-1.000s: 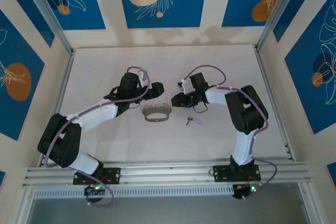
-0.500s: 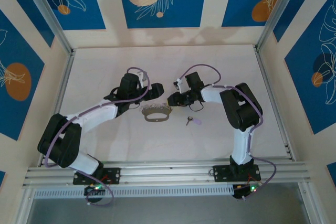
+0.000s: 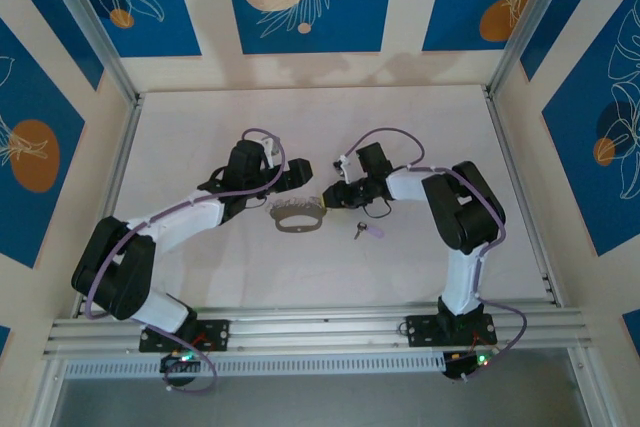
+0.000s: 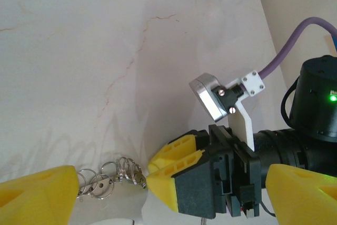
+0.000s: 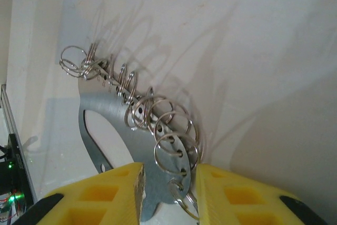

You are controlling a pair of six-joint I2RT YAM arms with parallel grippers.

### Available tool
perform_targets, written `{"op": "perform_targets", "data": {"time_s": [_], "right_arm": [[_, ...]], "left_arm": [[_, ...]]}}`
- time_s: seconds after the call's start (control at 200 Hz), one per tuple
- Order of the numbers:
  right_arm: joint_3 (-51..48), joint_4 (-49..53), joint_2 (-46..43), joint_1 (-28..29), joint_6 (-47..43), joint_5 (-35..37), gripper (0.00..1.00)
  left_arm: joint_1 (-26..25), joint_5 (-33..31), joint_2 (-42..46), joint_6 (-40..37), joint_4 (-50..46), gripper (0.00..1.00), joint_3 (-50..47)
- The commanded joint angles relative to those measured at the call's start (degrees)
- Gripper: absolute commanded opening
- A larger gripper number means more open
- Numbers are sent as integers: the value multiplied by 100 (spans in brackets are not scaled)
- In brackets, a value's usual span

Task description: Put the keys on the keyring

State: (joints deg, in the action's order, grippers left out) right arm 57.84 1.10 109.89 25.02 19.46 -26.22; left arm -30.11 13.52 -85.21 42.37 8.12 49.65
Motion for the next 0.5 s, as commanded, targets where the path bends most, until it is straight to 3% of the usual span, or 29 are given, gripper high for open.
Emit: {"op": "perform_targets", "data": {"time_s": [0.0,0.495], "right_arm": [[-102,109,-252,25,-12,-171,31],[-238,140,-283,35,-50,-43,32]], "left_arm": [[58,125,93,70,164,92,-95],[58,120,93,78,212,92,-113]]}}
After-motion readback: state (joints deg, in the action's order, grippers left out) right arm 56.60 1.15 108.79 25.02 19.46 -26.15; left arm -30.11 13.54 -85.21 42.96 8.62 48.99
